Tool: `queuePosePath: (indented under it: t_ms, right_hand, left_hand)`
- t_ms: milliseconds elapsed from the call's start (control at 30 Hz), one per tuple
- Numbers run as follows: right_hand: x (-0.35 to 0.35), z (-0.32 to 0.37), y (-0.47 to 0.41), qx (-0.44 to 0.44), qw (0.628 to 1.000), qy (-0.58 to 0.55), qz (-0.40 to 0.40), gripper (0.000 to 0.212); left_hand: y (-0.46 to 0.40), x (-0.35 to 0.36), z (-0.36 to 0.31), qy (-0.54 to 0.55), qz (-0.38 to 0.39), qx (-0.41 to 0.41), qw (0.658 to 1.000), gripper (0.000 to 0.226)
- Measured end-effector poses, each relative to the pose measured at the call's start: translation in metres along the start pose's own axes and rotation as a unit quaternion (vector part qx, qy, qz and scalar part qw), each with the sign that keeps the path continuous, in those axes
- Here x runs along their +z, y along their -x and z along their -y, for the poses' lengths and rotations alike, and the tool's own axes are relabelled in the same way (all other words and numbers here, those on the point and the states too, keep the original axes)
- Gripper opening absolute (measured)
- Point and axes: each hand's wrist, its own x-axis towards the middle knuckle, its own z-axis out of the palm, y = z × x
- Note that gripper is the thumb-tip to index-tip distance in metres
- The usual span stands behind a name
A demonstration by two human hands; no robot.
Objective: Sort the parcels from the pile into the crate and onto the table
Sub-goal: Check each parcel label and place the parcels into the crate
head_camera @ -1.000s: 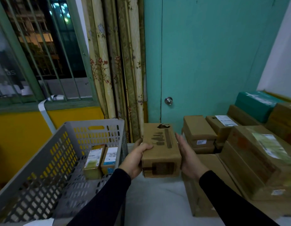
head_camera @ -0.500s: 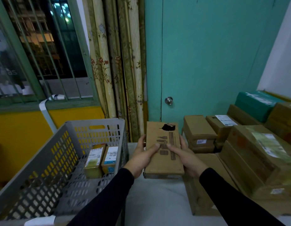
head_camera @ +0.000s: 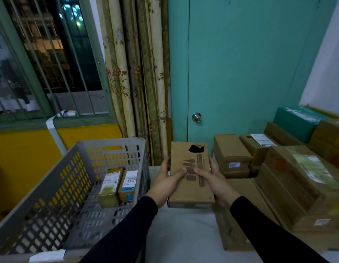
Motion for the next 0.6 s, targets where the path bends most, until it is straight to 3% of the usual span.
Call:
queuePosePath:
  t_ms: [133, 233, 300, 367, 433, 533, 600]
  right_hand:
    - [0.006, -0.002, 0.001, -0.046, 0.998, 0.034, -0.034, 0.071]
    - [0.014, 0.0, 0.0, -0.071, 0.995, 0.039, -0.052, 0.077]
    - [0.014, -0.001, -0.005, -0.053, 0.997, 0.036, -0.043, 0.085]
    - [0.013, -0.001, -0.008, -0.043, 0.998, 0.035, -0.021, 0.079]
    - [0.013, 0.001, -0.007, -0.039, 0.998, 0.053, -0.011, 0.068]
    - [0.011, 0.001, -0.007, -0.049, 0.995, 0.088, -0.02, 0.051]
    - [0.004, -0.001, -0.005, -0.043, 0.995, 0.071, -0.055, 0.057]
  left_hand:
    - [0.004, 0.004, -0.002, -0.089, -0.025, 0.043, 0.995, 0.054]
    - [0.002, 0.01, 0.002, -0.144, -0.04, 0.058, 0.987, 0.057]
    - [0.001, 0.013, 0.002, -0.187, -0.046, 0.042, 0.98, 0.089]
    - [0.003, 0.013, -0.002, -0.23, -0.048, 0.0, 0.972, 0.123]
    - [0.005, 0.011, -0.006, -0.232, -0.056, -0.026, 0.971, 0.135]
    - [0.003, 0.006, -0.007, -0.174, -0.082, -0.051, 0.98, 0.125]
    - [0.003, 0.002, -0.008, -0.081, -0.061, -0.069, 0.992, 0.103]
